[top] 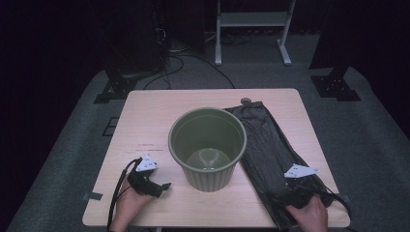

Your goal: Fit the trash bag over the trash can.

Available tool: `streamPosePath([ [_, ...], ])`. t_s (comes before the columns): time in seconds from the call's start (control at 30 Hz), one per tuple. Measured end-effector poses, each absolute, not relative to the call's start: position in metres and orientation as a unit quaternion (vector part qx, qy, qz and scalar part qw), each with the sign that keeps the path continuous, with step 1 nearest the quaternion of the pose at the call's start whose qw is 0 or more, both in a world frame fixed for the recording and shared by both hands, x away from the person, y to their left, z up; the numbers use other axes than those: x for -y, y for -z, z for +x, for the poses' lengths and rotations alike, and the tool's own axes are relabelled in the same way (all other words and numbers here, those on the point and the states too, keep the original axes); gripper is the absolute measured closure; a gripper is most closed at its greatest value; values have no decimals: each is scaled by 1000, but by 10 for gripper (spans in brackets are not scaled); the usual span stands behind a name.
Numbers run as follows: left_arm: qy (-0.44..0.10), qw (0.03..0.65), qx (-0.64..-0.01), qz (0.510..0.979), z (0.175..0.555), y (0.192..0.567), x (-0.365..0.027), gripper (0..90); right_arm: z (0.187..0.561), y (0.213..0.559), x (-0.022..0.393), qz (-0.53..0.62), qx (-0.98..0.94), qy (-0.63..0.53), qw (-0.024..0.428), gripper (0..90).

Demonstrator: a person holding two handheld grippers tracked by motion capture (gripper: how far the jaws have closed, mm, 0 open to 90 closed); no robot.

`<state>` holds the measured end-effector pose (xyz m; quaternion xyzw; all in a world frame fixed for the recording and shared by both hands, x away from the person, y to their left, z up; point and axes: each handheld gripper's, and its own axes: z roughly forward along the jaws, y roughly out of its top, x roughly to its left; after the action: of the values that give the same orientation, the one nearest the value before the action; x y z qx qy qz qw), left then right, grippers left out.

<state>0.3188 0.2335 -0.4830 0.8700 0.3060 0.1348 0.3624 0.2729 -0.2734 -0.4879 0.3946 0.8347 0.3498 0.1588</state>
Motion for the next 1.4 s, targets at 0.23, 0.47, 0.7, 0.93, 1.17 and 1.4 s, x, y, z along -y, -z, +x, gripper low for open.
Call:
streamPosePath([
  [0.23,-134,363,-306,870,319,483,-233,0,272,479,278,398,-831,-359,150,0],
  [0.47,-134,363,-306,870,319,483,-233,0,282,458,285,403,-822,-364,172,0],
  [0.7,-134,362,-305,870,319,483,-234,0,309,444,289,408,-821,-351,191,0],
  [0.93,-134,363,-305,870,319,483,-234,0,344,445,302,432,-811,-333,210,59],
  [1.17,-134,363,-305,870,319,483,-233,0,381,457,309,463,-806,-314,191,296],
  [1.4,-133,362,-303,871,319,483,-233,0,393,466,315,495,-797,-285,193,482],
])
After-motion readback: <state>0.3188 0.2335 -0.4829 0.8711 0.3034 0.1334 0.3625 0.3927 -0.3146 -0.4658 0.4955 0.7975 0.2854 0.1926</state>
